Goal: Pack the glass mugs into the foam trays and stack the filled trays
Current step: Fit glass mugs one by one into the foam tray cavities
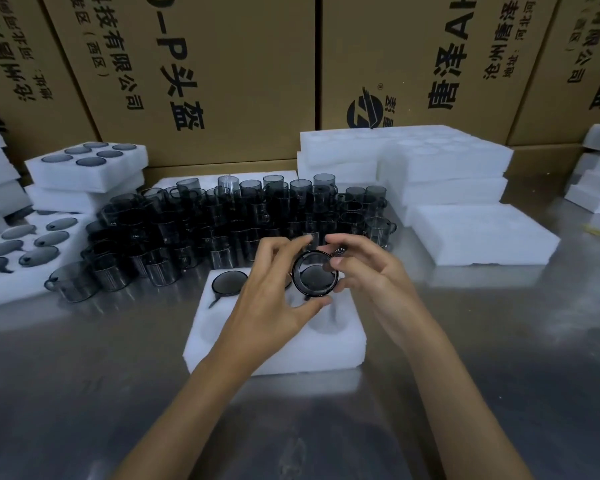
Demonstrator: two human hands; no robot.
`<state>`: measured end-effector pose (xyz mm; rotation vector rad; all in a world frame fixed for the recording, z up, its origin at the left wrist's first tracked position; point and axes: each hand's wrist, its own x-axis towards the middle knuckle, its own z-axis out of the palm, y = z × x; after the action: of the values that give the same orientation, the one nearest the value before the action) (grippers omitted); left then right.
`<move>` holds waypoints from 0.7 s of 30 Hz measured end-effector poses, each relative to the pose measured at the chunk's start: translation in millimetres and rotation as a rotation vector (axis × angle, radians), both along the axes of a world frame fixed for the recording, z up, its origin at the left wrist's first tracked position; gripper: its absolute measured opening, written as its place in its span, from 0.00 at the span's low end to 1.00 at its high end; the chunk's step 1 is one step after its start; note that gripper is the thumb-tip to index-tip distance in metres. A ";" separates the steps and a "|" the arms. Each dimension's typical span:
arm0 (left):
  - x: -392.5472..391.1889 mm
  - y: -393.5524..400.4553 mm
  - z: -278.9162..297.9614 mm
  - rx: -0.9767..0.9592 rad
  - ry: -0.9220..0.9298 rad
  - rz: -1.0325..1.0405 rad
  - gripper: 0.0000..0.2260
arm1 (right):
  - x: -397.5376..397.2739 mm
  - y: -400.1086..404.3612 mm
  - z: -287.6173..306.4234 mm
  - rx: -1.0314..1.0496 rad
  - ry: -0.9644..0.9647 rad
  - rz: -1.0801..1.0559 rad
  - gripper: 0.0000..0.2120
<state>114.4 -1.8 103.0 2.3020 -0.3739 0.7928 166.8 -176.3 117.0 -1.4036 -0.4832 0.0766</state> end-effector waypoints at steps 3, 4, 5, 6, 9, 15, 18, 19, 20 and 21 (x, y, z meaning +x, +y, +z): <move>-3.0 -0.6 -1.3 0.006 -0.014 0.007 0.31 | 1.2 -1.7 -0.2 -0.045 -0.006 0.023 0.16; -4.3 -1.1 -1.3 0.011 -0.016 0.007 0.30 | 1.7 -2.7 0.3 -0.077 -0.006 0.022 0.16; -5.9 -1.4 -1.2 0.026 -0.009 0.014 0.29 | 2.1 -3.6 0.5 -0.122 -0.008 0.021 0.16; -7.6 -1.8 -0.9 0.054 0.005 0.033 0.27 | 2.6 -4.4 0.2 -0.169 -0.011 0.023 0.14; -10.7 -3.0 -0.6 0.124 0.056 0.106 0.26 | 4.8 -6.2 -1.8 -0.238 -0.018 0.026 0.08; -12.1 -13.0 -2.4 0.119 0.089 0.158 0.26 | 7.0 -12.3 -1.7 -0.369 -0.021 0.013 0.08; -11.3 -14.3 -4.2 0.163 0.084 0.204 0.26 | 8.4 -11.2 -4.8 -0.409 -0.005 -0.002 0.07; -10.5 -14.1 -4.4 0.168 0.092 0.211 0.27 | 8.8 -11.1 -5.6 -0.420 0.003 0.004 0.07; -9.9 -13.6 -4.9 0.168 0.105 0.212 0.27 | 9.2 -11.6 -6.1 -0.431 0.012 0.017 0.07; -9.4 -13.1 -5.4 0.167 0.117 0.209 0.28 | 9.7 -12.2 -6.3 -0.440 0.021 0.035 0.07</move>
<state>105.0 -14.8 97.6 2.5616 -0.1525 0.7459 176.5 -188.5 110.7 -1.8222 -0.4920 0.2372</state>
